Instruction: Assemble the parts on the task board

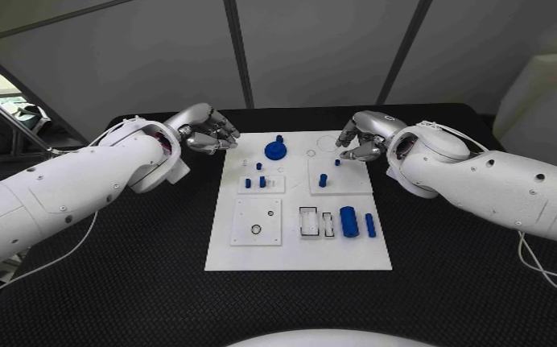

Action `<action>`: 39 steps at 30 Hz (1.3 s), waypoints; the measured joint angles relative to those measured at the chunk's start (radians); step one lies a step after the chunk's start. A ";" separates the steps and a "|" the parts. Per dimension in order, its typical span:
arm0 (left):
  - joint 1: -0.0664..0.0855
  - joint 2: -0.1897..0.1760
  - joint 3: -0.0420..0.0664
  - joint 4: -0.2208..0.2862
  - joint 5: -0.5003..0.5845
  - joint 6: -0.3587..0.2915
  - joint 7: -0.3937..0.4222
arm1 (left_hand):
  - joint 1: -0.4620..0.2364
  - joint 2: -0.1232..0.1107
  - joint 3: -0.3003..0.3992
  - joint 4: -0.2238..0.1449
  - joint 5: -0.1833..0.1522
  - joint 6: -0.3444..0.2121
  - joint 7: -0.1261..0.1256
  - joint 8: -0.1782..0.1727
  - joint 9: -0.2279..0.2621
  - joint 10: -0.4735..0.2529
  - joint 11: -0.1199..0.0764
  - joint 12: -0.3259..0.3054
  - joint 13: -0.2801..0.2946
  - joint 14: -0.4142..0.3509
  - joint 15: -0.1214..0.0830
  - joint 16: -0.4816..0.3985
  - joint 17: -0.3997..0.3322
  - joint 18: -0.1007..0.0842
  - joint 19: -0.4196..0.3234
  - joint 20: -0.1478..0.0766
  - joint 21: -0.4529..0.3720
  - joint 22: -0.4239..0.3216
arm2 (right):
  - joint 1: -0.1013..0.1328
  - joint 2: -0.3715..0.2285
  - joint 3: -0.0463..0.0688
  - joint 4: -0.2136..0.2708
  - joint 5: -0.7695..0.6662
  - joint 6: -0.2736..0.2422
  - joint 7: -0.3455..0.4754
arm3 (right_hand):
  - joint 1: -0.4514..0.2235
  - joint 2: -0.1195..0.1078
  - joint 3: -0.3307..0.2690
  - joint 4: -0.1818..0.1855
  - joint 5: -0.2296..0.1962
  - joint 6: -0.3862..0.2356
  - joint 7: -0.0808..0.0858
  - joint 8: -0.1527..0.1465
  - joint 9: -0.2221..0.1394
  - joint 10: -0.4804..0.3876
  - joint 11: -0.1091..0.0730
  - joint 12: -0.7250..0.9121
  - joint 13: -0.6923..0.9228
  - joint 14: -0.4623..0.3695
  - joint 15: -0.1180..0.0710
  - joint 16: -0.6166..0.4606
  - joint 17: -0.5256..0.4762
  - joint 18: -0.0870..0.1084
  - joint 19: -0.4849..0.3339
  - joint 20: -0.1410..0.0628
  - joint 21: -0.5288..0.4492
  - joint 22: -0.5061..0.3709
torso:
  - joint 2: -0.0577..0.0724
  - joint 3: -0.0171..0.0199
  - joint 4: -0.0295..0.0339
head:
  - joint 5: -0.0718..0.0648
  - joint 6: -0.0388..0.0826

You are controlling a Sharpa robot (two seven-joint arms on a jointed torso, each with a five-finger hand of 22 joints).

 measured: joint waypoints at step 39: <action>-0.007 -0.039 0.000 0.107 0.771 -0.010 0.141 | 0.004 0.019 -0.010 -0.004 0.009 0.008 0.008 -0.031 0.000 0.006 0.006 0.000 0.019 -0.063 0.010 -0.206 -0.127 0.000 -0.052 0.011 -0.120 -0.081 | -0.006 0.069 0.002 -0.054 -0.076 0.164 -0.041 | 0.000 0.000 0.020 0.003 0.000 0.000 0.000 0.000 0.000 0.020 0.002 0.000 -0.014 0.009 -0.002 0.075 0.068 0.000 0.029 -0.004 0.061 0.066 | 0.001 0.0012 -0.0018 | -0.003 -0.010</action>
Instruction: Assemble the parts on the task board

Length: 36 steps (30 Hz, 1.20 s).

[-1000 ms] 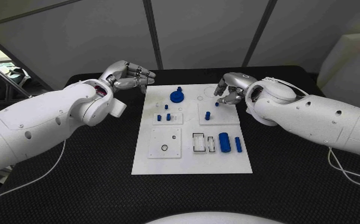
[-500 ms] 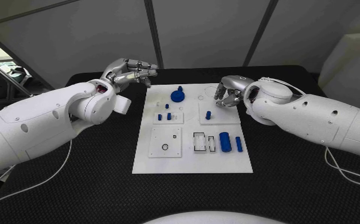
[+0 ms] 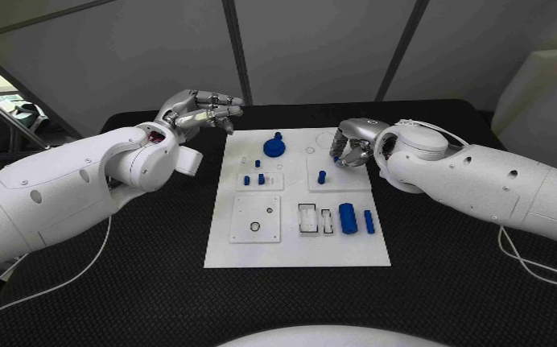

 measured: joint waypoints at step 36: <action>-0.001 -0.001 0.000 -0.005 0.006 0.006 -0.002 | 0.004 0.004 -0.006 -0.006 0.008 0.000 0.000 -0.004 0.000 -0.006 0.006 0.000 0.004 0.000 0.000 -0.018 -0.009 0.000 0.000 0.000 -0.008 -0.004 | -0.008 -0.016 -0.003 0.041 -0.035 -0.045 -0.027 | 0.013 0.098 0.037 0.001 -0.002 0.111 -0.039 0.028 0.016 0.130 -0.045 0.019 0.002 0.009 -0.027 0.120 0.089 -0.031 0.059 -0.023 0.141 0.078 | -0.001 -0.0005 0.0004 | -0.006 -0.007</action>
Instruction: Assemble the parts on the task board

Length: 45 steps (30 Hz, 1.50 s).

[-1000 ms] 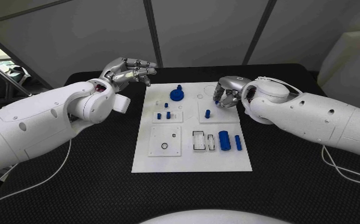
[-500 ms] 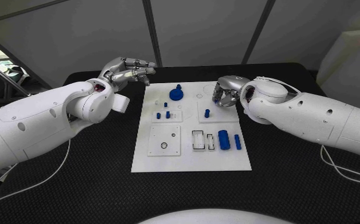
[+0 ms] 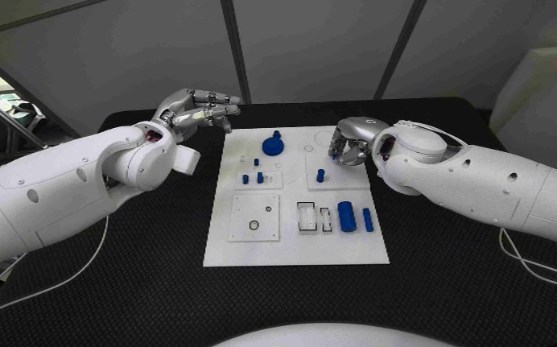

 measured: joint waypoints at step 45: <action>0.000 0.041 -0.003 -0.027 0.001 0.019 -0.011 | 0.000 0.000 0.000 0.000 0.000 -0.004 0.004 -0.007 0.000 -0.004 0.004 0.000 0.001 0.000 0.000 -0.017 -0.006 0.000 0.000 0.000 -0.004 -0.003 | -0.061 0.056 -0.001 0.261 0.119 -0.193 0.071 | 0.000 -0.001 -0.006 -0.006 0.004 0.000 0.001 -0.007 0.015 0.000 0.000 -0.017 -0.002 0.000 0.000 -0.018 -0.024 0.000 0.000 0.000 0.012 0.000 | -0.001 -0.0044 0.0003 | 0.092 -0.014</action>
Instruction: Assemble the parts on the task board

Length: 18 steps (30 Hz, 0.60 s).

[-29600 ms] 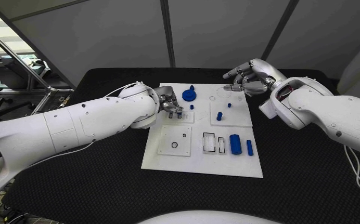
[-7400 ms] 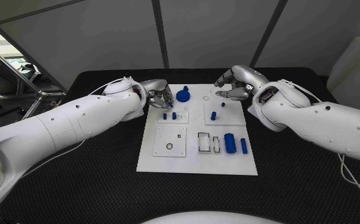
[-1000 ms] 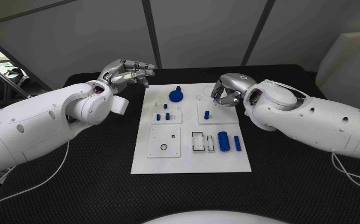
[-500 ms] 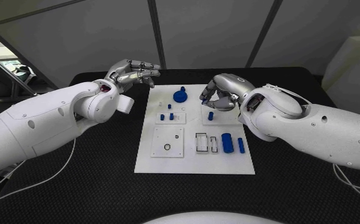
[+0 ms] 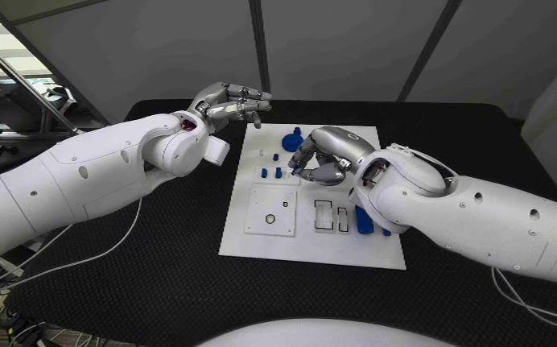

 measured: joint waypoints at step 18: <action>0.001 0.013 0.000 -0.005 0.000 0.006 -0.001 | 0.000 0.000 0.000 0.000 0.000 0.000 0.000 0.000 0.000 0.000 0.000 0.000 0.001 0.000 0.000 0.000 0.000 0.000 0.000 0.000 -0.004 -0.001 | -0.038 0.063 -0.048 -0.063 -0.057 0.066 0.020 | 0.000 0.000 0.000 0.000 0.000 -0.001 0.000 -0.006 0.000 0.000 0.000 0.000 0.000 0.000 0.000 0.000 0.001 0.000 0.000 0.000 0.000 0.000 | 0.001 0.0020 -0.0019 | 0.032 -0.021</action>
